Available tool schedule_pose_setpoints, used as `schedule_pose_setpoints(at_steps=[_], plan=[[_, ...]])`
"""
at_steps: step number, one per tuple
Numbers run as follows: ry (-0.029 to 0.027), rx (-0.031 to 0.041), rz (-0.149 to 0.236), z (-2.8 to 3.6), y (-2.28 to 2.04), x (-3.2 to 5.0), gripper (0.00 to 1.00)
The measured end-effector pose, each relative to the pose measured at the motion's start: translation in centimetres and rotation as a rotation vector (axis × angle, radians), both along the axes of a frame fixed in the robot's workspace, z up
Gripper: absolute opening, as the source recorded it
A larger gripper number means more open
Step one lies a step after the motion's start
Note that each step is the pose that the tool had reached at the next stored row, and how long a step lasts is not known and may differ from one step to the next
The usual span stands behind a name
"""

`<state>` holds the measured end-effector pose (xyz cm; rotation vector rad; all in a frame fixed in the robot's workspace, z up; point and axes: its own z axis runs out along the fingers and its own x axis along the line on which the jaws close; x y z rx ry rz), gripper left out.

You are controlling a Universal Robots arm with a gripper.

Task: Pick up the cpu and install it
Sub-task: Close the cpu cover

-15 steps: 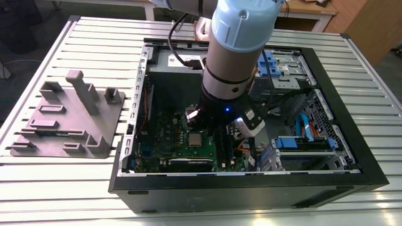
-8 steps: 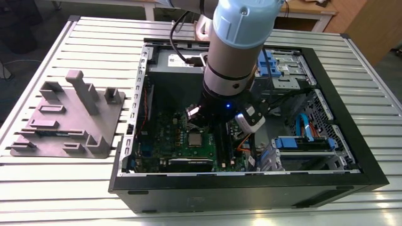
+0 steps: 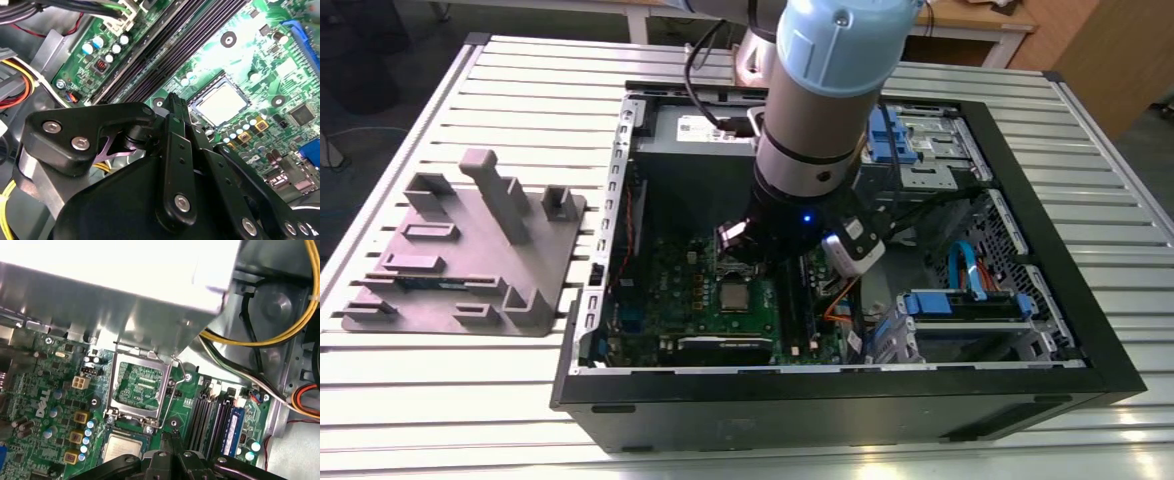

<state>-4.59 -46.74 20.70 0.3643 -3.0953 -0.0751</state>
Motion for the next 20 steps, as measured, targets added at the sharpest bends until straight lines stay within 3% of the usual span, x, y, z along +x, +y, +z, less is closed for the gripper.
schedule_pose_setpoints(at_steps=[14, 20], plan=[[-0.0001, 0.0006, 0.0, 0.0, 0.16, 0.01, 0.1], [-0.0012, 0.0008, 0.0, -0.05, 0.7, 0.04, 0.1]])
